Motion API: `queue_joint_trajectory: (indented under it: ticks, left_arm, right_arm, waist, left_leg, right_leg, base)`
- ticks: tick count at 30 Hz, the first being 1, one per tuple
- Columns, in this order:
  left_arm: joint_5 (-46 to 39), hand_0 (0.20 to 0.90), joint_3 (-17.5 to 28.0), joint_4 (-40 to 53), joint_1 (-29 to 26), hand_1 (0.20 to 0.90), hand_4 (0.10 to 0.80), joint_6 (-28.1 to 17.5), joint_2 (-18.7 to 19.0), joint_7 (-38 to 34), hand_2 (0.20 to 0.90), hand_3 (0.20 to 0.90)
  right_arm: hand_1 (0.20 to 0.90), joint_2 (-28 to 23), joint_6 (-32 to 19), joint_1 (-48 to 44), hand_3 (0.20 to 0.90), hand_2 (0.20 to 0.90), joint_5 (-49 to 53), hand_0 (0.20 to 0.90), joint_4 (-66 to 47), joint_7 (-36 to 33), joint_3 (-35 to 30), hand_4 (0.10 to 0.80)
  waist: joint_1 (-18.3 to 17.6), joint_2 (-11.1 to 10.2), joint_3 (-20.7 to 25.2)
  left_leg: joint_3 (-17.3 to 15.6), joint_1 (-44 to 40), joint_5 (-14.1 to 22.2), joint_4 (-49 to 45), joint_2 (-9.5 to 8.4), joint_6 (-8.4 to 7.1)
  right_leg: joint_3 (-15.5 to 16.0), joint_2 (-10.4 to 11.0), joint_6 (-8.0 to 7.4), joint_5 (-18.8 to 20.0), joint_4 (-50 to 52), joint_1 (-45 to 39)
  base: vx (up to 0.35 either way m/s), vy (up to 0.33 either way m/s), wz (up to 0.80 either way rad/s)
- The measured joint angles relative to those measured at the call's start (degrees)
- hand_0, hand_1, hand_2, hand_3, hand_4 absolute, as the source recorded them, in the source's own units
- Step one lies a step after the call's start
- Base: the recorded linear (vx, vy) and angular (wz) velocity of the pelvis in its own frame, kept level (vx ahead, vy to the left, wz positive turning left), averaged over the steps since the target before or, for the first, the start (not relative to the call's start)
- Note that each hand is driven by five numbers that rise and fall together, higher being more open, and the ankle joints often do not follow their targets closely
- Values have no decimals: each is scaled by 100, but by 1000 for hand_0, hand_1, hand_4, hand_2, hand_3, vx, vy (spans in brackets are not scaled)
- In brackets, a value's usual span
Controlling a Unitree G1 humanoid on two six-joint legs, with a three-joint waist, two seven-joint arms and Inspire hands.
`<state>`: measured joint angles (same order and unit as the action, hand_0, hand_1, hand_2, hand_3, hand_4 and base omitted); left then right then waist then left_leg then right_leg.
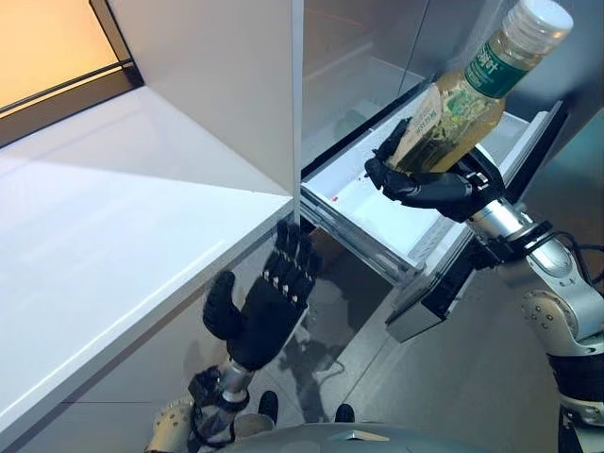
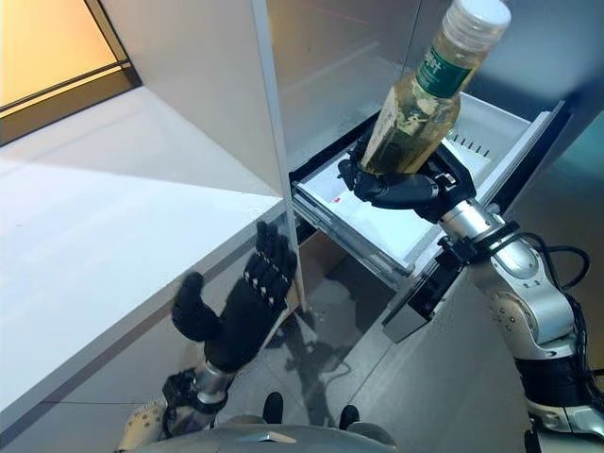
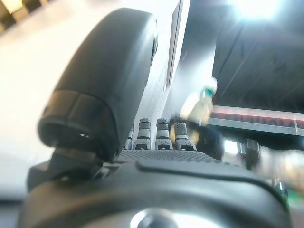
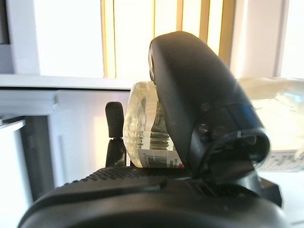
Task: Put drinks into fridge and close the fridge
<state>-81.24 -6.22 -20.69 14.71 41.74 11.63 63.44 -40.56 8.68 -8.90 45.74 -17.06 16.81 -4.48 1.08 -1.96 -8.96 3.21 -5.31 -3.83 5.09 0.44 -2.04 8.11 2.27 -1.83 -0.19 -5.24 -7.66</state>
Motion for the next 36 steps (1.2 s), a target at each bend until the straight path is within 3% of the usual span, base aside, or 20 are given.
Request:
queue_joint_trajectory:
  ticks: [3, 5, 8, 15, 19, 24, 27, 36]
  left_arm:
    - [1223, 900, 161, -754, 103, 900, 800, -251, -11, 157, 900, 900]
    - [2197, 900, 188, -1091, 170, 900, 800, -673, 18, 198, 900, 900]
    - [2998, 900, 221, -1338, 105, 900, 800, -1374, 68, 48, 900, 900]
    - [4026, 900, 47, -1928, -242, 900, 800, -3220, 354, -2205, 900, 900]
    - [5237, 900, -76, -2230, -410, 900, 800, -4124, 489, -3626, 900, 900]
    - [6409, 900, -170, -2889, -509, 900, 800, -4706, 465, -4674, 900, 900]
    - [6795, 900, -241, -3246, -529, 900, 800, -4829, 478, -5080, 900, 900]
    - [6826, 900, -147, -3306, -589, 900, 800, -5172, 729, -5597, 900, 900]
  right_arm:
    - [300, -19, -11, 44, 200, 300, 17, 300, 241, -7, -12, 100]
    - [300, -138, -16, 55, 200, 300, -34, 300, 443, -27, -12, 100]
    - [300, -246, -63, 56, 200, 300, -313, 300, 725, -156, -12, 100]
    - [300, -893, -62, 12, 200, 300, -1215, 300, 1047, -248, 5, 100]
    - [300, -1033, 3, -288, 200, 300, -1704, 300, 1273, -246, 171, 100]
    - [300, -1048, 88, -866, 200, 300, -2126, 300, 1978, -236, 631, 100]
    - [300, -1052, 126, -1035, 200, 300, -2289, 300, 2413, -239, 826, 100]
    - [300, -1074, 226, -1680, 200, 300, -2641, 300, 3489, -133, 1655, 100]
  waist:
    - [-44, -8, -1]
    - [-91, -9, -1]
    - [-113, -7, 0]
    - [-148, -13, 4]
    - [-146, -16, 5]
    - [-56, -110, 5]
    - [37, -220, -6]
    - [331, -716, -153]
  left_leg:
    - [-48, -5, 17, 1, 13, -5]
    - [-48, -1, 17, 1, 15, -5]
    - [-92, -15, 17, 1, 21, -5]
    - [-148, -37, 19, 1, 32, -3]
    - [-169, -44, 19, 0, 32, -3]
    - [-169, -50, 18, 0, 41, -4]
    - [-175, -50, 20, 0, 44, -7]
    - [-175, 129, 0, -3, 77, -37]
  right_leg:
    - [-46, -7, -6, 9, 0, 12]
    - [-48, -7, -6, 10, 0, 15]
    - [-89, -11, -3, 21, 0, 25]
    - [-136, -22, 1, 41, 0, 26]
    - [-157, -23, -3, 54, 0, 25]
    - [-156, -35, -6, 57, 0, 19]
    - [-161, -38, -7, 57, -1, 22]
    - [-168, -77, 14, 89, 0, 210]
  base:
    - [26, 0, -8]
    - [0, 0, 0]
    - [30, 15, -6]
    - [62, 20, -5]
    - [93, -3, -3]
    - [116, -45, 0]
    - [125, -65, 0]
    - [57, -126, -2]
